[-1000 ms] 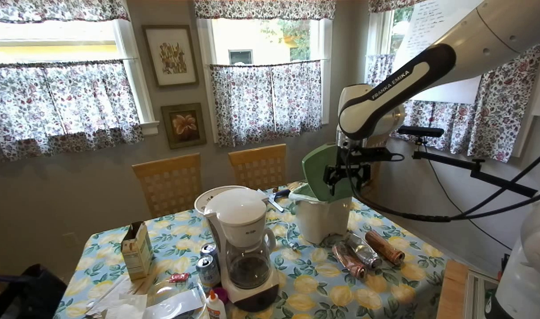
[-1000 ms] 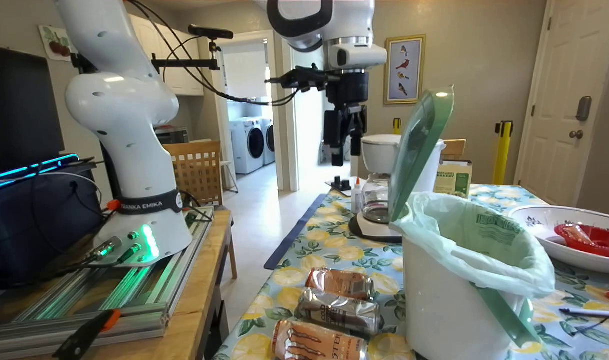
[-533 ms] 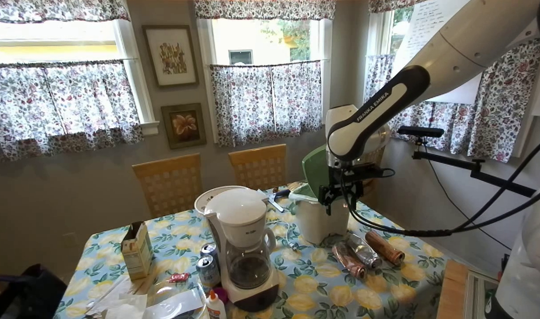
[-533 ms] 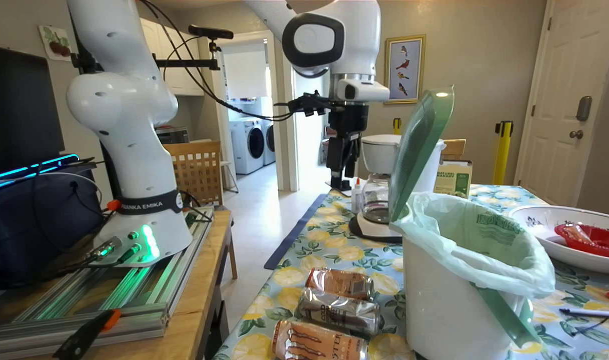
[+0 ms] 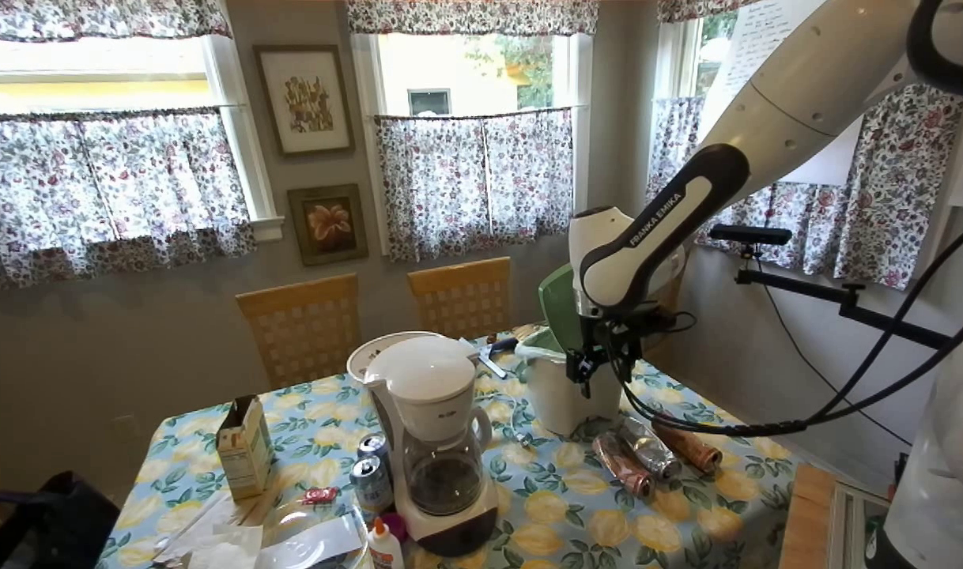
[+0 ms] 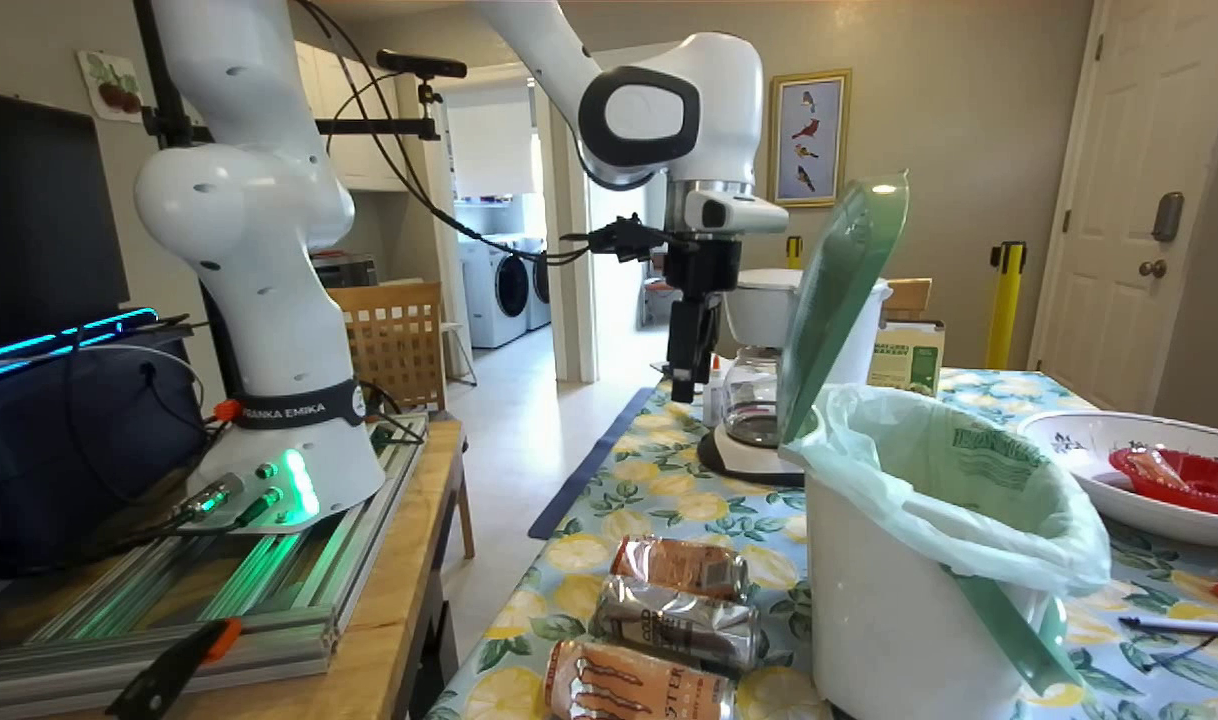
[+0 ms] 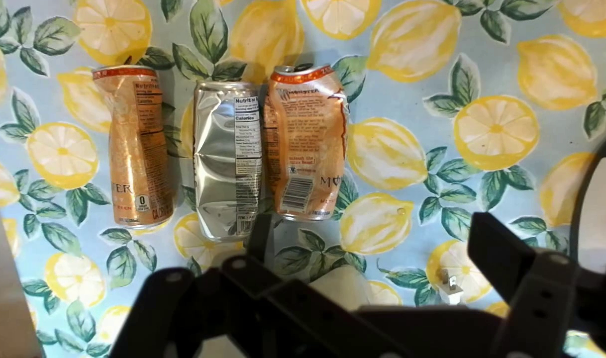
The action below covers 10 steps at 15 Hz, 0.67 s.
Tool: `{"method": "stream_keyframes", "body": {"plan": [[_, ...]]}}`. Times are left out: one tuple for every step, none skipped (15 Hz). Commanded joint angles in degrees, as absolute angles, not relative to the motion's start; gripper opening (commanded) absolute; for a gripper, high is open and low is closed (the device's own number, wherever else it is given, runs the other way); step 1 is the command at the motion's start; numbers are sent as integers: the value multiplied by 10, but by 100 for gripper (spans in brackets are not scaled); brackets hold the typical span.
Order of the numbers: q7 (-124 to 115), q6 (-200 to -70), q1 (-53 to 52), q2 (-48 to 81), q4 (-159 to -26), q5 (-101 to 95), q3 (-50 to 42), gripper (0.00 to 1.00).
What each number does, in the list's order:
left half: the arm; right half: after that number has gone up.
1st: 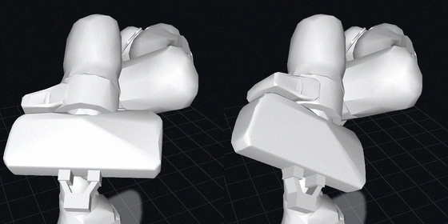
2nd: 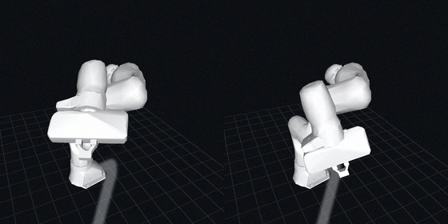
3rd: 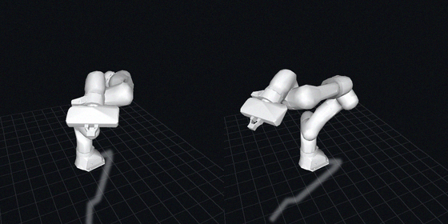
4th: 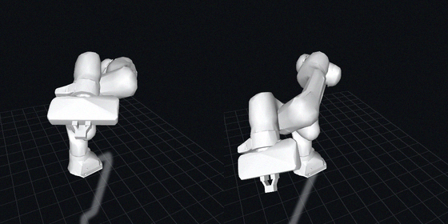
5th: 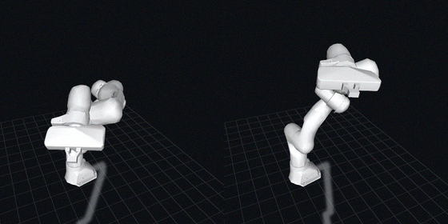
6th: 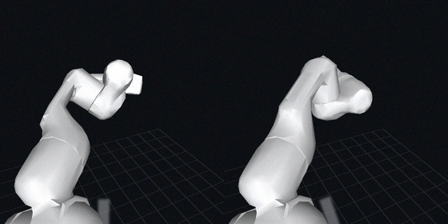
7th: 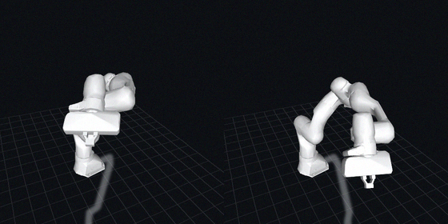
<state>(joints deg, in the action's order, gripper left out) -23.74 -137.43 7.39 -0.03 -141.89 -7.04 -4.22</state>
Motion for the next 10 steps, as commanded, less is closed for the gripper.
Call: {"method": "stream_keyframes", "body": {"plan": [[-237, -1373, 68, -1, -1418, -70, -48, 100], [-231, -1377, 70, -5, -1421, -65, -50, 100], [-238, -1368, 70, 1, -1415, -73, -51, 100], [-247, -1364, 70, 8, -1411, -84, -51, 100], [-238, -1365, 69, 18, -1408, -78, -51, 100], [-244, -1363, 68, 27, -1404, -83, -51, 100], [-250, -1367, 66, 36, -1402, -98, -51, 100], [-240, -1365, 64, 43, -1400, -96, -50, 100], [-243, -1365, 62, 53, -1397, -100, -50, 100], [-241, -1365, 59, 65, -1393, -100, -50, 100]]}}
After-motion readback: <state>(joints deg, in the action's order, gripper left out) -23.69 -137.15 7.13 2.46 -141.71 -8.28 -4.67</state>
